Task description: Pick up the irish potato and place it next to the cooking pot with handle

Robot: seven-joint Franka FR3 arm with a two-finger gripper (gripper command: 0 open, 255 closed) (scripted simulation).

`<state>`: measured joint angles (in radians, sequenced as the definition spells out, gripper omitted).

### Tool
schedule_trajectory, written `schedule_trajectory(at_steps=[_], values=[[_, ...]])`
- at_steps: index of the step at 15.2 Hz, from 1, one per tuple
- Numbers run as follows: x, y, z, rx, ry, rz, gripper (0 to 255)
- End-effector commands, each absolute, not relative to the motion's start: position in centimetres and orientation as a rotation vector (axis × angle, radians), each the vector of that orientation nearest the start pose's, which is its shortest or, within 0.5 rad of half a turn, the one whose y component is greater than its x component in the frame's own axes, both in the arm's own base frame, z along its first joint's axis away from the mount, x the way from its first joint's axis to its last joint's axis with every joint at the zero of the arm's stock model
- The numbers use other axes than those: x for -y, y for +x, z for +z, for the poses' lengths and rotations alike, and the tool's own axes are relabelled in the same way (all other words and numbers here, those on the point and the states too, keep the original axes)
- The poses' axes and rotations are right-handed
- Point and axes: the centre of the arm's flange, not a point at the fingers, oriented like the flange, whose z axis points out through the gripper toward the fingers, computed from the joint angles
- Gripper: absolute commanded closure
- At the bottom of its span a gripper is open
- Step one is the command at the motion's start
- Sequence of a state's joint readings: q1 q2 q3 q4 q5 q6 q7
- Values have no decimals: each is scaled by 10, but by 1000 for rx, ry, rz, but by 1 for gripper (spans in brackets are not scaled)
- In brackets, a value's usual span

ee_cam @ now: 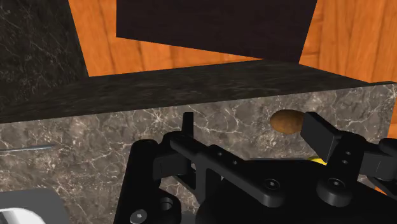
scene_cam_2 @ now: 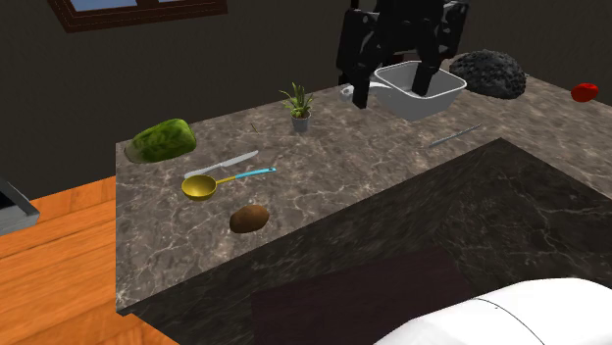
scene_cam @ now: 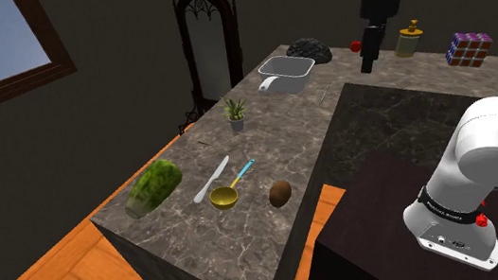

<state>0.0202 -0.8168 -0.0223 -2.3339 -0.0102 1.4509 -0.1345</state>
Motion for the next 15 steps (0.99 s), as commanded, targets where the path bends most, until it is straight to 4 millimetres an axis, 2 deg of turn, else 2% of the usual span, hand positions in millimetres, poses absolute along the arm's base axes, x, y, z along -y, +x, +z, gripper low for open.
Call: schedule_trajectory(at_steps=[1,8,15], values=[[4,286,600,217,-3122,103,0],[-30,322,525,642,-3064,41,0],[-74,351,453,1055,-2948,-22,0]])
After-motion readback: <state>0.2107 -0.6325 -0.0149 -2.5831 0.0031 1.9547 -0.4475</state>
